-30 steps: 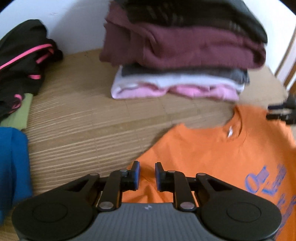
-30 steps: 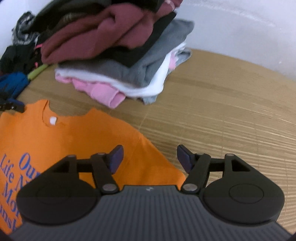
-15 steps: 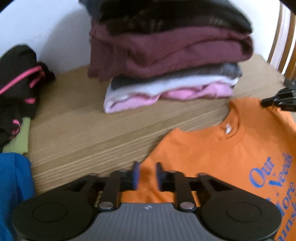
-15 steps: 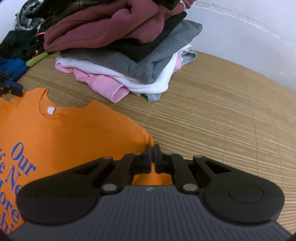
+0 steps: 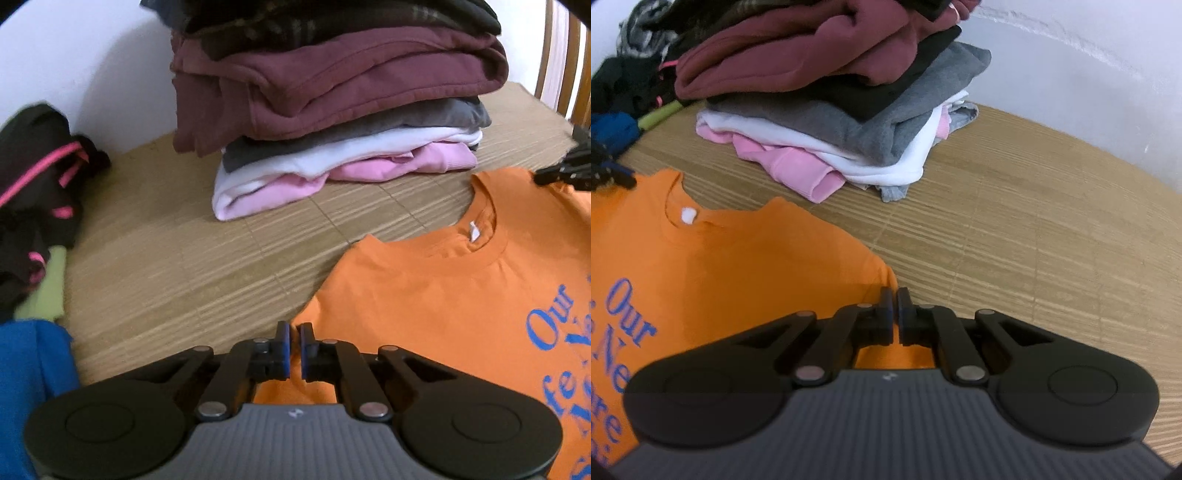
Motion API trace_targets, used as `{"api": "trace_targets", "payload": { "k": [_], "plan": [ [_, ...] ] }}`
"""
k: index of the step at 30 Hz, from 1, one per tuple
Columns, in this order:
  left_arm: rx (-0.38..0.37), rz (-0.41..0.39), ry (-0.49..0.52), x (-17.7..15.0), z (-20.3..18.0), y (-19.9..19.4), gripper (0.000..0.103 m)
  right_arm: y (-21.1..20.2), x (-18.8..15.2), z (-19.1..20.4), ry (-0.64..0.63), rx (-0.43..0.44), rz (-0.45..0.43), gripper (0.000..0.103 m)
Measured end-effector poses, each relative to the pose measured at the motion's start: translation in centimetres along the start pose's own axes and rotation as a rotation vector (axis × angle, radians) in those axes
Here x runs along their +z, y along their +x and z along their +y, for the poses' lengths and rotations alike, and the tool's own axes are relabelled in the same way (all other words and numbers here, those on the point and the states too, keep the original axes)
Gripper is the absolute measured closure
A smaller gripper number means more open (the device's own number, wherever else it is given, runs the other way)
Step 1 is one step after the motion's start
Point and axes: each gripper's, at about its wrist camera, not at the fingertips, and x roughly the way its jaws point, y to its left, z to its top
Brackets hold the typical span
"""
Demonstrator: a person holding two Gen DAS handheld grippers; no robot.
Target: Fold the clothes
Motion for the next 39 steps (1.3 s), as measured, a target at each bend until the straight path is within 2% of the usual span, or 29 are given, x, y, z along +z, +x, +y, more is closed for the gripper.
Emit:
{"api": "trace_targets", "payload": {
  "k": [7,12,15,16,17,18,19,21,22,23,25,27,28,29,30,32,34,36,37,38,39],
  "plan": [
    [0.059,-0.023,-0.006,1.2,0.7,1.2,0.098,0.9,1.1,-1.0,0.082,-0.043,-0.004,0.098],
    [0.082,-0.022,-0.01,2.0,1.0,2.0,0.097,1.5,1.5,-0.5,0.042,-0.08,-0.003,0.098],
    [0.107,-0.007,-0.033,2.1,1.0,1.8,0.078,1.3,1.2,-0.6,0.07,-0.064,0.001,0.095],
    [0.114,0.002,-0.048,2.0,1.0,1.5,0.06,1.0,1.0,-0.6,0.083,-0.07,-0.002,0.094],
    [0.104,0.0,-0.073,1.7,1.1,0.8,0.047,0.7,0.8,-0.8,0.095,-0.074,0.001,0.087],
    [0.085,-0.021,-0.101,1.2,1.3,-0.3,0.046,0.3,0.5,-1.0,0.108,-0.077,0.003,0.072],
    [0.073,-0.053,-0.122,0.5,1.4,-1.6,0.045,-0.5,0.0,-1.3,0.122,-0.077,0.001,0.065],
    [0.09,-0.107,-0.152,-1.6,1.3,-4.6,0.032,-2.6,-1.5,-1.6,0.135,-0.094,-0.045,0.044],
    [0.104,-0.124,-0.165,-2.6,1.2,-6.0,0.024,-3.9,-2.4,-1.8,0.14,-0.114,-0.068,0.04],
    [0.116,-0.125,-0.18,-3.6,1.2,-7.0,0.022,-5.0,-3.3,-1.9,0.146,-0.132,-0.078,0.039],
    [0.14,-0.083,-0.231,-5.5,1.6,-7.9,0.022,-6.9,-5.4,-2.2,0.177,-0.196,-0.076,0.039],
    [0.191,-0.003,-0.328,-7.2,2.3,-8.0,0.023,-8.2,-7.2,-2.6,0.235,-0.277,-0.063,0.039],
    [0.211,0.033,-0.397,-7.8,2.8,-8.0,0.027,-8.5,-8.0,-2.7,0.283,-0.304,-0.039,0.039],
    [0.213,0.071,-0.494,-8.6,3.2,-8.0,0.039,-8.7,-8.9,-2.9,0.332,-0.326,-0.016,0.039],
    [0.206,0.094,-0.587,-9.4,3.4,-8.1,0.045,-8.9,-9.7,-3.0,0.385,-0.314,-0.001,0.039],
    [0.206,0.087,-0.681,-10.3,3.3,-8.8,0.044,-9.8,-10.9,-2.7,0.501,-0.324,-0.031,0.039],
    [0.211,0.095,-0.739,-10.9,3.0,-9.6,0.045,-10.2,-11.1,-2.1,0.551,-0.348,-0.041,0.038],
    [0.155,0.076,-0.778,-11.1,3.2,-9.9,0.045,-10.3,-11.0,-1.8,0.592,-0.326,-0.059,0.036],
    [0.114,0.061,-0.794,-11.1,3.3,-9.9,0.05,-10.3,-11.0,-1.7,0.615,-0.305,-0.072,0.037],
    [0.085,0.049,-0.81,-11.2,3.5,-9.8,0.068,-10.4,-11.0,-1.7,0.631,-0.278,-0.085,0.044],
    [0.076,0.044,-0.827,-11.3,3.6,-9.5,0.08,-10.4,-11.0,-1.6,0.648,-0.254,-0.095,0.062]
  ]
}}
